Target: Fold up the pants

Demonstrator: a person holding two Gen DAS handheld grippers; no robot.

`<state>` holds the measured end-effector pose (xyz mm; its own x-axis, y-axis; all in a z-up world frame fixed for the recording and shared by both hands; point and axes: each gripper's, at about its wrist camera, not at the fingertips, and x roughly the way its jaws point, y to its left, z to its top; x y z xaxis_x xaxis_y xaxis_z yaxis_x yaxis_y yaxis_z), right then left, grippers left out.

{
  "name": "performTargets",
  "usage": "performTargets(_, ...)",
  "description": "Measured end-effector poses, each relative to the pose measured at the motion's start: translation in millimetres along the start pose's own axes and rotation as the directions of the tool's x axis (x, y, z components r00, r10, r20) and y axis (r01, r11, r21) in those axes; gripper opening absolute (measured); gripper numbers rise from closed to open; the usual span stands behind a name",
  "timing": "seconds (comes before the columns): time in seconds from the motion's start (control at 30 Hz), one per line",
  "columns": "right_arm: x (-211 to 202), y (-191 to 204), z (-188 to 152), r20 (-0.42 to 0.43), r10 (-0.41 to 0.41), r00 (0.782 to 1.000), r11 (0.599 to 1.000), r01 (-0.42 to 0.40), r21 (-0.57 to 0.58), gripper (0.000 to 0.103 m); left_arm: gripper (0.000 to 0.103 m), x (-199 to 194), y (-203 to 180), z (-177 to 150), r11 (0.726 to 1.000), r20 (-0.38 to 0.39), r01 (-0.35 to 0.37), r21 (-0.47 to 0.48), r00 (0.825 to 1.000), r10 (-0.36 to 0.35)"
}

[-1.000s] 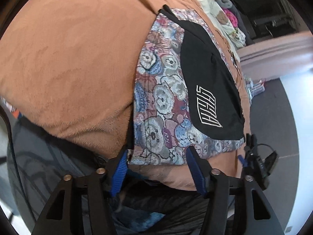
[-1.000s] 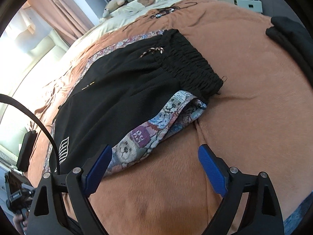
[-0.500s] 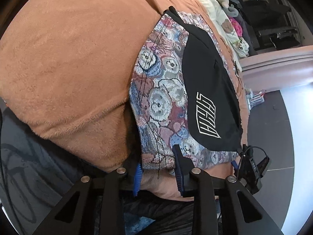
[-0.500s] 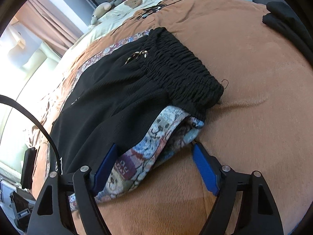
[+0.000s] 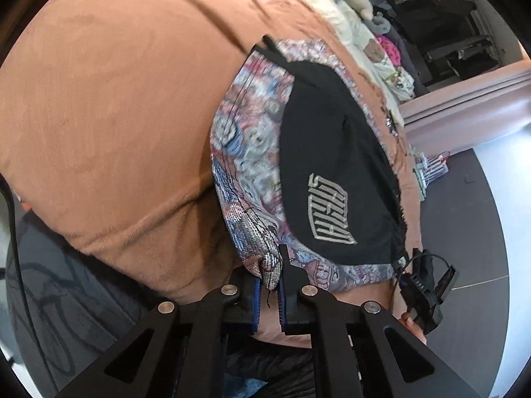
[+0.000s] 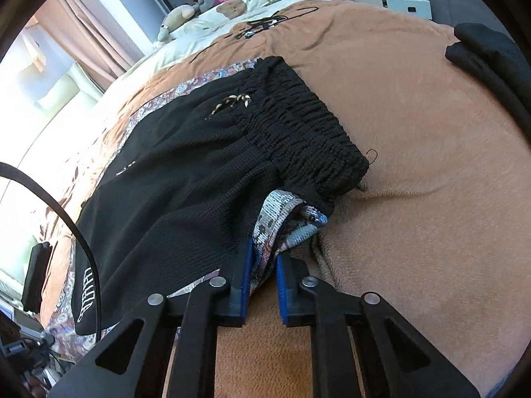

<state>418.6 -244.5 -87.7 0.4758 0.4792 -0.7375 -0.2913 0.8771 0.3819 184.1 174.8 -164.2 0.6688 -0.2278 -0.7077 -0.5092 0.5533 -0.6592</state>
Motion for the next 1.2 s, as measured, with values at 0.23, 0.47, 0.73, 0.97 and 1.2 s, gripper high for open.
performTargets(0.23,-15.2,2.4,8.2,0.043,0.039,0.998,0.999,-0.039,-0.002,0.005,0.007,-19.8,-30.9,23.9,0.997,0.075,0.039,0.068,0.996,-0.044)
performTargets(0.47,-24.7,1.9,19.4,0.07,0.068,0.995,0.998,-0.068,0.001,0.003,0.007,-33.7,-63.1,54.8,0.988,0.138,0.073,0.138,0.986,-0.092)
performTargets(0.73,-31.4,10.0,42.6,0.113,0.102,0.988,0.995,-0.103,0.001,0.003,0.006,-45.2,-106.2,94.3,0.972,0.201,0.099,0.214,0.969,-0.143)
performTargets(0.97,-25.0,21.8,65.7,0.143,0.121,0.982,0.993,-0.121,-0.005,0.003,0.006,-45.5,-139.6,135.3,0.958,0.244,0.102,0.266,0.955,-0.169)
performTargets(1.2,-4.0,30.9,94.9,0.162,0.121,0.979,0.993,-0.121,-0.012,0.003,0.006,-29.1,-166.7,178.7,0.95,0.259,0.078,0.301,0.953,-0.161)
